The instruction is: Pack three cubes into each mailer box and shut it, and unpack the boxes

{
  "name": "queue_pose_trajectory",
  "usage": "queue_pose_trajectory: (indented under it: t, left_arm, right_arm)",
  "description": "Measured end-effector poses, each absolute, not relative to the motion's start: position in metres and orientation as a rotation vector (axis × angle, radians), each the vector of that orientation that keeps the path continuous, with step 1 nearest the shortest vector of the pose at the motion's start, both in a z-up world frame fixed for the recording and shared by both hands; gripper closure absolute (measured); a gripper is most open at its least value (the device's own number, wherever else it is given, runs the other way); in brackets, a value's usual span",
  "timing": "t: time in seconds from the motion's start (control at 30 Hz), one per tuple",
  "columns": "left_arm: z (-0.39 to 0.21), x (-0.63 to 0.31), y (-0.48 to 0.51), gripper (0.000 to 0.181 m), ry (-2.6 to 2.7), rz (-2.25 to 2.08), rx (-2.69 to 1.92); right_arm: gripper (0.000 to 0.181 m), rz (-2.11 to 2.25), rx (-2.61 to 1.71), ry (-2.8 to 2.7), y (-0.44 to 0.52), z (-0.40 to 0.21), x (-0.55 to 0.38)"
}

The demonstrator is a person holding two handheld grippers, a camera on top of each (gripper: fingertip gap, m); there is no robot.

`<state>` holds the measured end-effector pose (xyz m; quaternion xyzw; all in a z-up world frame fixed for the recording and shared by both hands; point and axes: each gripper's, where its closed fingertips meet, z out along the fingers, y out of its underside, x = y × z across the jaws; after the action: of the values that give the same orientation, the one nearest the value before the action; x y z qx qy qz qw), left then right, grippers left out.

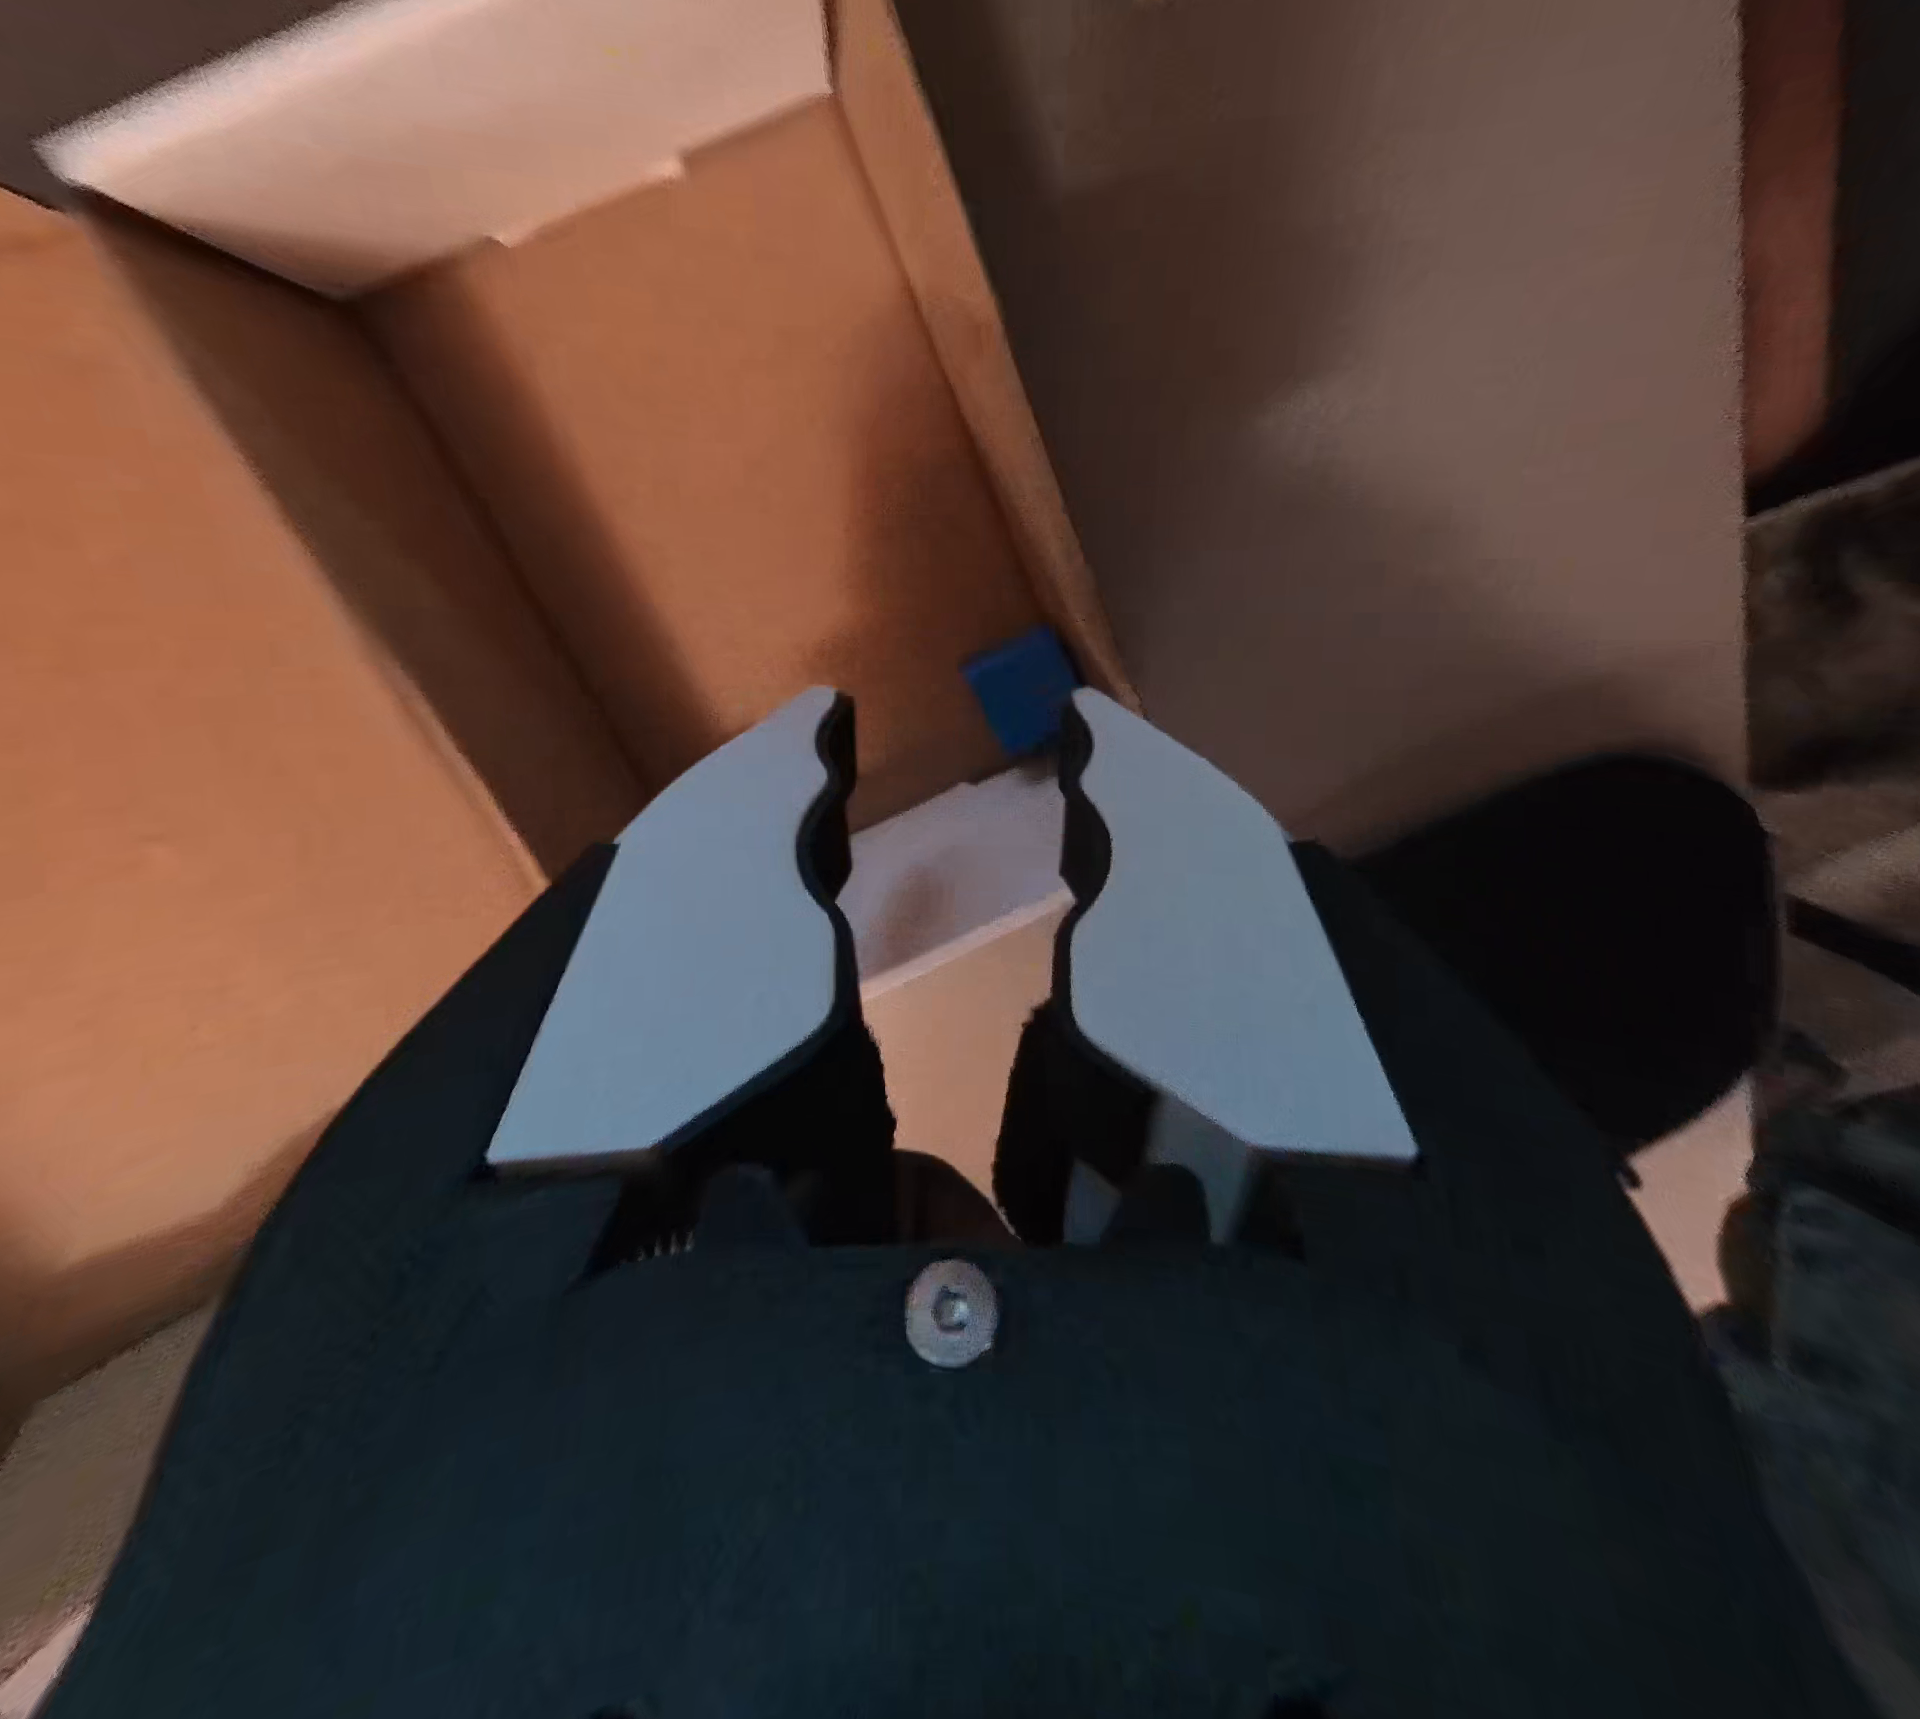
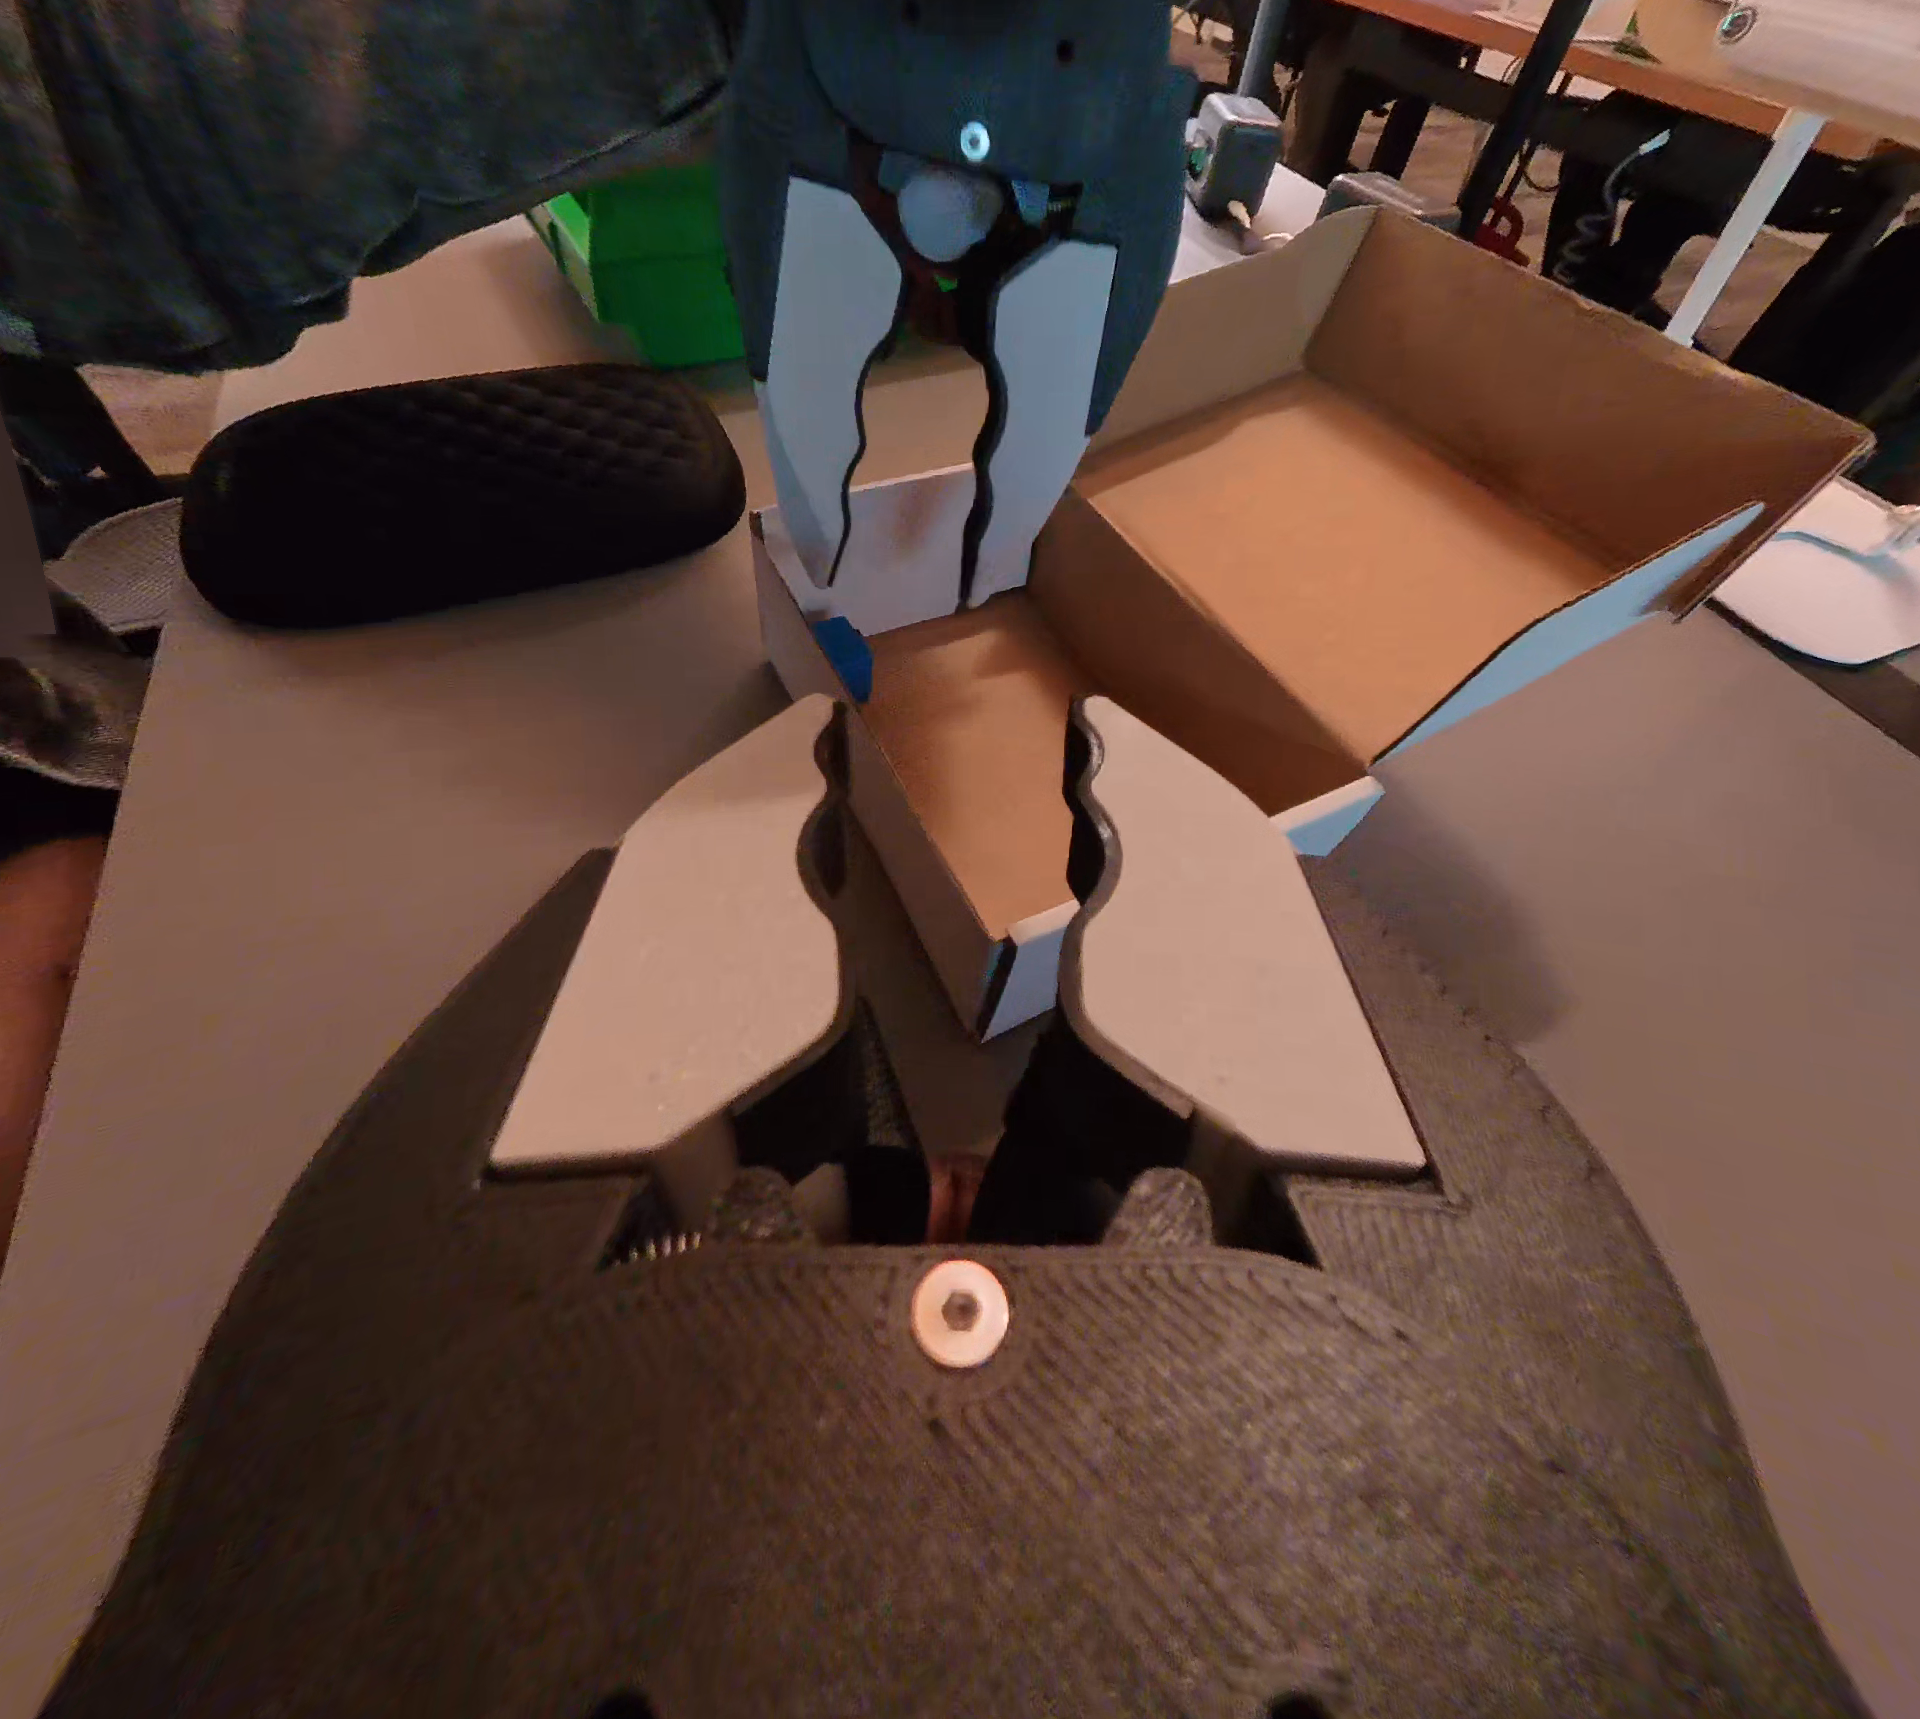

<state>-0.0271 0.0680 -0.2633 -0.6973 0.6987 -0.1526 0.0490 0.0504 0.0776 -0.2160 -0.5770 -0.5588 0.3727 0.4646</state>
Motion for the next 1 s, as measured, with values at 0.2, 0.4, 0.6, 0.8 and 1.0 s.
queue_pose_trajectory:
  t: [0.2, 0.4, 0.6, 0.8, 1.0]
  left_arm:
    - [-0.279, -0.032, 0.061, 0.148, 2.22, -0.467, -2.207]
    - [-0.288, -0.034, 0.059, 0.153, 2.248, -0.444, -2.259]
    - [-0.288, -0.03, 0.073, 0.163, 2.164, -0.395, -2.25]
    - [-0.279, -0.035, 0.069, 0.156, 2.274, -0.474, -2.145]
    - [-0.274, -0.039, 0.07, 0.146, 2.546, -0.394, -1.978]
  right_arm:
    - [0.141, 0.916, -1.417, -1.348, 0.08, -0.213, 0.051]
    - [0.141, 0.894, -1.394, -1.345, 0.079, -0.21, 0.052]
    - [0.141, 0.877, -1.393, -1.35, 0.079, -0.211, 0.052]
    - [0.141, 0.887, -1.387, -1.352, 0.078, -0.211, 0.051]
    - [0.141, 0.877, -1.362, -1.365, 0.076, -0.21, 0.051]
